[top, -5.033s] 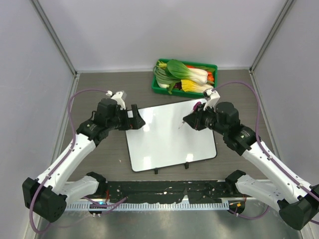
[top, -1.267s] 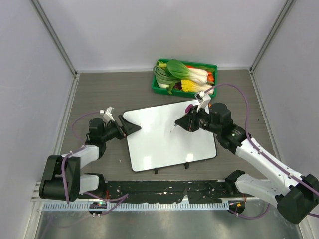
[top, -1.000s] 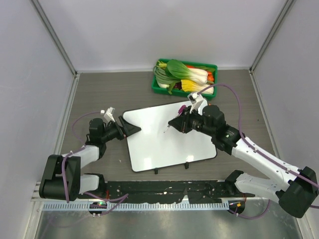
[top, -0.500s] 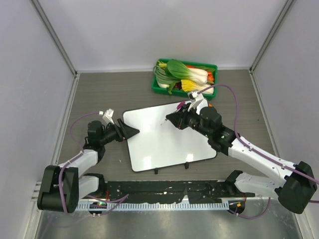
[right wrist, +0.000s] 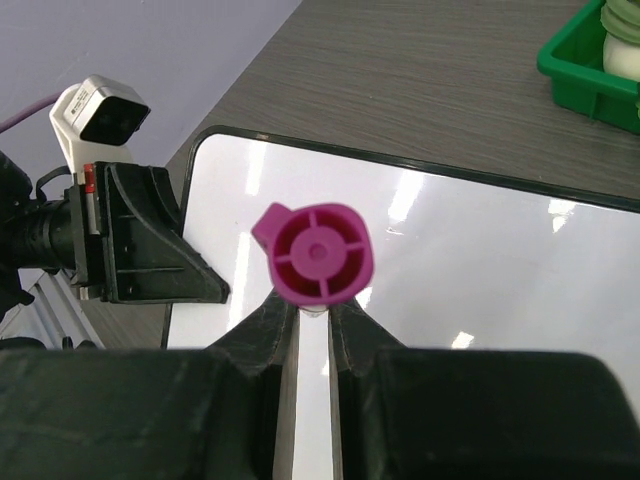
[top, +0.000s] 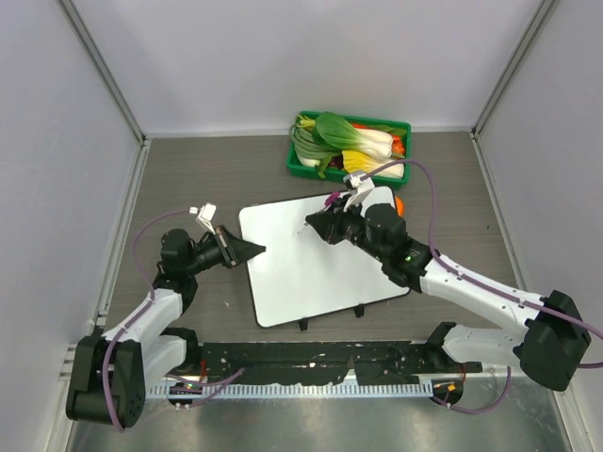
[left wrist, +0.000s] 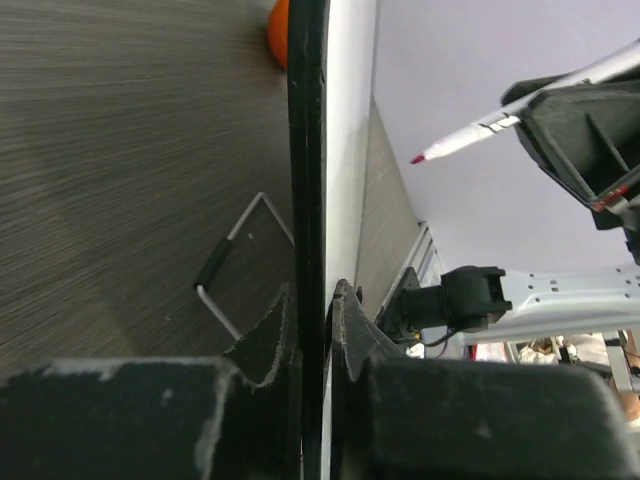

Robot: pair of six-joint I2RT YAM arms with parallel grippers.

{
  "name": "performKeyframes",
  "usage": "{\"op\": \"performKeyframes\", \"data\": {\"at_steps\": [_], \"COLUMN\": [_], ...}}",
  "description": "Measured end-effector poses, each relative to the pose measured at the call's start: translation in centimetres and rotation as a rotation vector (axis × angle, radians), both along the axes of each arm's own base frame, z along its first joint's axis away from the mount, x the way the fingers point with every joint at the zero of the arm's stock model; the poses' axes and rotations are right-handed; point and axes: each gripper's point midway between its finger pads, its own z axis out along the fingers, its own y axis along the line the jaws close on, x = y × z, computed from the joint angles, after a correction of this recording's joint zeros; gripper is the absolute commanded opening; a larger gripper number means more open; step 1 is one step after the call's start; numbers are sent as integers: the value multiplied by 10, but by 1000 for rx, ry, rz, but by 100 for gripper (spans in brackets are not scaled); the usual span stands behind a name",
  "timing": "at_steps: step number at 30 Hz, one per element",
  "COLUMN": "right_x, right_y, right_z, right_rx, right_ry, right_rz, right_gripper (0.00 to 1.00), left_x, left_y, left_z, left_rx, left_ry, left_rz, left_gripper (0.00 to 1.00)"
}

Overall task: Write a sentence on the whiteboard
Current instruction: Hold the whiteboard at the center of the board, then write a sentence on the whiteboard.

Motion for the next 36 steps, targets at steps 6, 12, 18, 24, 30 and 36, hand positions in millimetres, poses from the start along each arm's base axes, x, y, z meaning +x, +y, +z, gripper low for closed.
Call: {"op": "performKeyframes", "data": {"at_steps": [6, 12, 18, 24, 30, 36], "right_x": [4, 9, 17, 27, 32, 39], "right_y": [4, 6, 9, 11, 18, 26], "right_z": [9, 22, 22, 13, 10, 18], "right_rx": [10, 33, 37, 21, 22, 34], "right_ry": [-50, -104, -131, -132, -135, -152], "right_rz": [-7, -19, -39, -71, -74, -72], "right_gripper": [1, 1, 1, 1, 1, 1], "left_x": [-4, -3, -3, -4, -4, -4], "left_y": [-4, -4, -3, -2, -2, -1], "left_z": [10, 8, 7, 7, 6, 6], "left_rx": [-30, -29, -25, -19, -16, -11], "left_ry": [-9, 2, 7, 5, 8, 3], "left_rz": [-24, -19, -12, -6, -5, -5], "left_gripper": [0, 0, 0, 0, 0, 0]}}
